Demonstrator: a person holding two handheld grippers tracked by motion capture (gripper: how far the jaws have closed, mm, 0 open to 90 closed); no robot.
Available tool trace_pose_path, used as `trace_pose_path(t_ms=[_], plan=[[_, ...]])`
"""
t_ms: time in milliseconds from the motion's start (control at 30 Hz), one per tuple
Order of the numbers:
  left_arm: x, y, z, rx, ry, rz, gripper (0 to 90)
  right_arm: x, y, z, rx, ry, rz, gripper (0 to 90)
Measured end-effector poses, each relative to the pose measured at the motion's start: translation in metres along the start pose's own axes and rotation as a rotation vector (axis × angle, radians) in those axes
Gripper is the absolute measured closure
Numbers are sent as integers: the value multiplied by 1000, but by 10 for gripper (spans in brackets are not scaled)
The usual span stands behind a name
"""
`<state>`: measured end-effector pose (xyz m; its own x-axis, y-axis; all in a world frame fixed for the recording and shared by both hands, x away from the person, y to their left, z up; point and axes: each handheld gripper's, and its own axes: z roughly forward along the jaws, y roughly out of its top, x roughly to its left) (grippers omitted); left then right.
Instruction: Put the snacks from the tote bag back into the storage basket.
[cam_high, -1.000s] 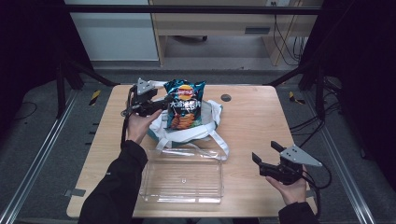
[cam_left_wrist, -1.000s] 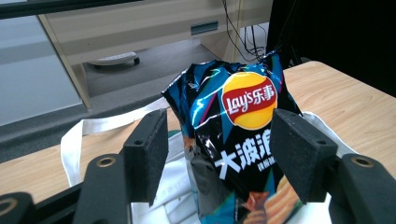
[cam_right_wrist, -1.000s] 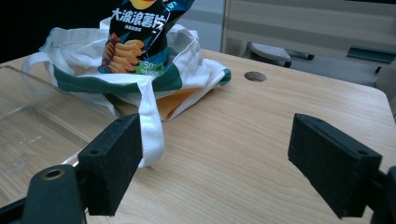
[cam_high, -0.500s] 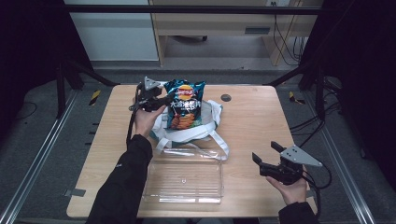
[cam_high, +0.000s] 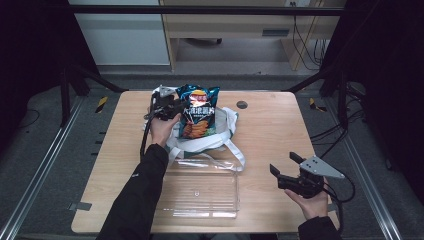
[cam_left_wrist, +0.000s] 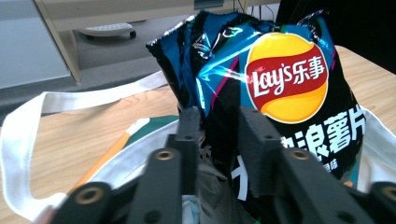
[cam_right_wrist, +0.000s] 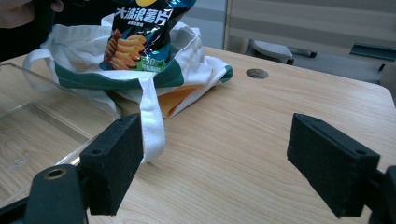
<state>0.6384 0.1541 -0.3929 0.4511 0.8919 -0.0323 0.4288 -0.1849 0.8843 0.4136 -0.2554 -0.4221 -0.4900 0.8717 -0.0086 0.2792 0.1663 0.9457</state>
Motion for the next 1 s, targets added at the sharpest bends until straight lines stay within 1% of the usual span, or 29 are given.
trace_pose_path(t_ms=[33,67,133,200,267,400,500,567,633,667,700,767,833,933,967,1000], plan=[[0,0,1,7,-2,-1,790,0,0,0,1,0,-1,186],[-1,0,1,13,-6,-12,823,0,0,0,1,1,-1,186],[-2,0,2,22,-8,-11,874,0,0,0,1,2,-3,188],[-4,0,0,27,-10,-12,900,0,0,0,2,2,-4,188],[-4,1,-5,24,-15,-12,900,0,0,0,2,3,-4,190],[-8,1,-23,-3,-35,-35,900,0,0,0,2,2,-5,191],[-13,-3,-34,2,-30,-29,900,1,0,0,5,2,-5,192],[-15,-7,-39,-3,-19,-13,900,1,0,1,5,3,-7,192],[-16,-11,-45,-5,-21,-2,900,1,-1,1,7,2,-10,193],[-17,-13,-46,-8,-16,11,900,1,-1,2,8,2,-10,193],[-16,-14,-47,-8,-11,17,900,2,-1,2,8,3,-8,194],[-15,-14,-45,-11,-11,13,900,2,-1,2,10,3,-11,194],[-13,-13,-41,-15,-7,13,900,2,-1,3,12,3,-13,195],[-10,-11,-34,-10,2,10,900,1,-1,3,15,6,-16,197],[-10,-10,-33,-8,12,12,900,1,-1,3,18,6,-12,197],[-10,-10,-31,-10,13,6,898,1,-1,3,16,7,-11,197]])
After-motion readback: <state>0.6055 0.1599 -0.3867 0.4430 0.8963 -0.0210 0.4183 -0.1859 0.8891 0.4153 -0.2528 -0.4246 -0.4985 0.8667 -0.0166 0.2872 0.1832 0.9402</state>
